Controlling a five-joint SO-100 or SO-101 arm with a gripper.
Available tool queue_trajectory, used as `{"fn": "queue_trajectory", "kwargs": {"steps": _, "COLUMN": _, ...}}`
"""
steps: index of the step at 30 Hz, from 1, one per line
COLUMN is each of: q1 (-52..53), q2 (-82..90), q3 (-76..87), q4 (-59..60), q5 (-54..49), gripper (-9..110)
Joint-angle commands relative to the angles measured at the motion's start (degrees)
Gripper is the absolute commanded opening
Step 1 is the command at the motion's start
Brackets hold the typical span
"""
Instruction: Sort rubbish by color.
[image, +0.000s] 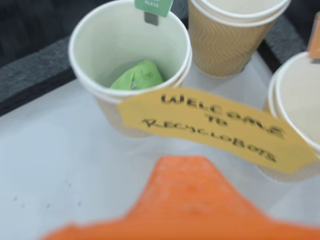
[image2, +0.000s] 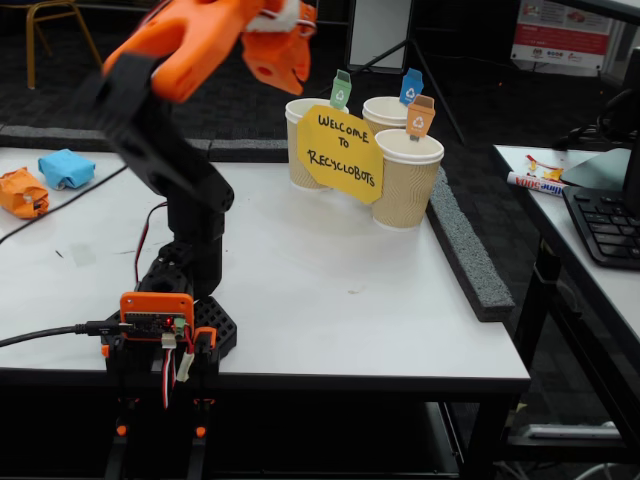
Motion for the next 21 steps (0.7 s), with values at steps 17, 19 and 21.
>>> {"fn": "queue_trajectory", "kwargs": {"steps": 17, "q1": 0.4, "q2": 44.3, "q3": 10.7, "q4": 12.3, "q5": -1.1, "gripper": 0}}
{"fn": "queue_trajectory", "kwargs": {"steps": 19, "q1": 0.4, "q2": 46.4, "q3": 11.5, "q4": 13.1, "q5": -1.1, "gripper": 0}}
{"fn": "queue_trajectory", "kwargs": {"steps": 21, "q1": 0.5, "q2": 47.7, "q3": 12.3, "q4": 13.6, "q5": -1.1, "gripper": 0}}
